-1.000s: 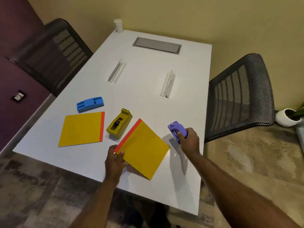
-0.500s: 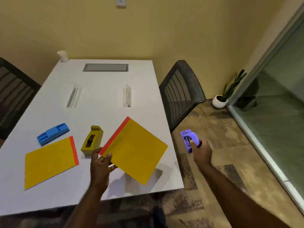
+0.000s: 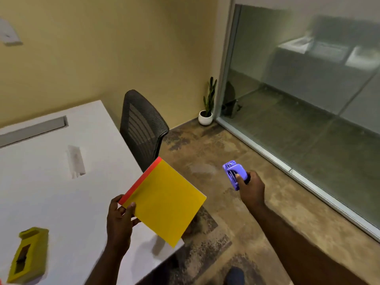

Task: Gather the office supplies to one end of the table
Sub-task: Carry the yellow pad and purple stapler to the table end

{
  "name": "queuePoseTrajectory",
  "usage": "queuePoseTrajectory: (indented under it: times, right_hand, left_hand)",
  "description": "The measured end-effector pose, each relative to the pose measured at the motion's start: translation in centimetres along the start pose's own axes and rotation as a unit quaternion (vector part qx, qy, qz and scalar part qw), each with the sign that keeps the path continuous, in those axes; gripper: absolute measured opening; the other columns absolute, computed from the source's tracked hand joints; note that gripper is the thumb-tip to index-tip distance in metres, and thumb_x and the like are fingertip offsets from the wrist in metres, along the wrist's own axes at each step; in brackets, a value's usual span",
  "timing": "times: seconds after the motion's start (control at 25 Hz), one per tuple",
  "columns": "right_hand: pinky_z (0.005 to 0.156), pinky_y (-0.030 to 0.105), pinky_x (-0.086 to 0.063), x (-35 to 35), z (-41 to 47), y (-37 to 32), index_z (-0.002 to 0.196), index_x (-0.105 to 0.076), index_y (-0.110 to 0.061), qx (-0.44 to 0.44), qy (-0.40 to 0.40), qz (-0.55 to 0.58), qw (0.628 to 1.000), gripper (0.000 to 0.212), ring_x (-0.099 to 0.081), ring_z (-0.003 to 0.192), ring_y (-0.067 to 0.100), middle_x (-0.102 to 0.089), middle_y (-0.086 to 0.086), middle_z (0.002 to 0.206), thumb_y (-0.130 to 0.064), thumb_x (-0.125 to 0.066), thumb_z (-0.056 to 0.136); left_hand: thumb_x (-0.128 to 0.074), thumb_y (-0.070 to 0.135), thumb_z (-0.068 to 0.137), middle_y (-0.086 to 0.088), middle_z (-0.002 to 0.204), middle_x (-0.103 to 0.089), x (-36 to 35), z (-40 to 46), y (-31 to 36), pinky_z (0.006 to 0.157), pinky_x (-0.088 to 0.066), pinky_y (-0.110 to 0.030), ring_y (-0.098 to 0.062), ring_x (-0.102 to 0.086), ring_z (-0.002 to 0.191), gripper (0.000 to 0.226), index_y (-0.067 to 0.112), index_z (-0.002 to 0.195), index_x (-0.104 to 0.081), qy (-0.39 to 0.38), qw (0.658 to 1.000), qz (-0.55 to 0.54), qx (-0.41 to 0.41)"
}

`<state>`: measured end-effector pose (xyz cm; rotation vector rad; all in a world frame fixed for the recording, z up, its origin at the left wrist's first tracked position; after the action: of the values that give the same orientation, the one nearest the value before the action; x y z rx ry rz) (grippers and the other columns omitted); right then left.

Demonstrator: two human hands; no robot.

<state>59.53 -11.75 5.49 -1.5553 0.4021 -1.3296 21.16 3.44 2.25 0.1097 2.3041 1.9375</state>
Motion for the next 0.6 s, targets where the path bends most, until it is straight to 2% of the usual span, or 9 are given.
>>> queuePoseTrajectory:
  times: [0.08, 0.2, 0.36, 0.48, 0.6]
  right_hand:
    - [0.067, 0.034, -0.042, 2.0, 2.5, 1.4, 0.091, -0.062, -0.009, 0.018, 0.005, -0.017, 1.000, 0.009, -0.056, 0.074, 0.025, -0.065, 0.007, 0.083, -0.013, -0.066, 0.085]
    - [0.064, 0.035, -0.043, 5.0, 7.0, 3.7, 0.088, -0.061, -0.010, 0.037, 0.014, -0.029, 0.999, 0.008, -0.055, 0.070, 0.025, -0.062, 0.004, 0.078, -0.014, -0.067, 0.085]
    - [0.057, 0.028, -0.035, 8.5, 13.2, 6.0, 0.089, -0.060, -0.013, 0.061, 0.021, -0.038, 0.997, 0.007, -0.052, 0.064, 0.021, -0.057, -0.002, 0.071, -0.014, -0.066, 0.085]
    - [0.055, 0.028, -0.036, 10.1, 17.3, 7.3, 0.091, -0.060, -0.013, 0.059, 0.022, -0.043, 0.997, 0.006, -0.052, 0.063, 0.021, -0.056, -0.002, 0.069, -0.016, -0.065, 0.087]
    - [0.055, 0.027, -0.036, 10.1, 21.3, 7.8, 0.091, -0.061, -0.014, 0.075, 0.017, -0.038, 0.996, 0.006, -0.052, 0.063, 0.021, -0.056, -0.001, 0.069, -0.016, -0.065, 0.087]
  left_hand:
    - [-0.056, 0.013, 0.096, -0.015, 0.112, -0.063, -4.5, 0.9, -0.2, 0.065, -0.057, -0.044, -0.038, -0.065, 0.089, 0.026, 0.023, 0.119, -0.048, -0.026, 0.999, 0.022, -0.001]
    - [-0.056, 0.012, 0.096, -0.014, 0.109, -0.064, -11.8, 1.7, -0.5, 0.066, -0.058, -0.046, -0.036, -0.064, 0.090, 0.023, 0.031, 0.107, -0.054, -0.053, 0.998, 0.033, -0.003]
    - [-0.054, 0.008, 0.097, -0.008, 0.103, -0.067, -20.9, 2.7, -0.5, 0.061, -0.058, -0.043, -0.023, -0.068, 0.088, 0.023, 0.026, 0.111, -0.051, -0.056, 0.998, 0.021, -0.008]
    - [-0.054, 0.010, 0.097, 0.000, 0.100, -0.072, -26.0, 3.8, -0.2, 0.060, -0.059, -0.037, -0.014, -0.072, 0.085, 0.023, 0.030, 0.110, -0.053, -0.060, 0.998, 0.019, -0.010]
    - [-0.054, 0.014, 0.097, 0.004, 0.102, -0.072, -30.1, 5.8, 0.4, 0.066, -0.060, -0.046, -0.018, -0.071, 0.090, 0.023, 0.034, 0.108, -0.055, -0.068, 0.997, 0.019, -0.015]
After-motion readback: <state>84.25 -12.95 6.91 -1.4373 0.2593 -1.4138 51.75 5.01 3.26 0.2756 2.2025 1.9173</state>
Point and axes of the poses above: each hand's wrist, its own z-axis towards the middle knuckle, its own x-axis out of the back of the hand, y = z × x, the point moved 4 cm from there along z, towards the middle knuckle
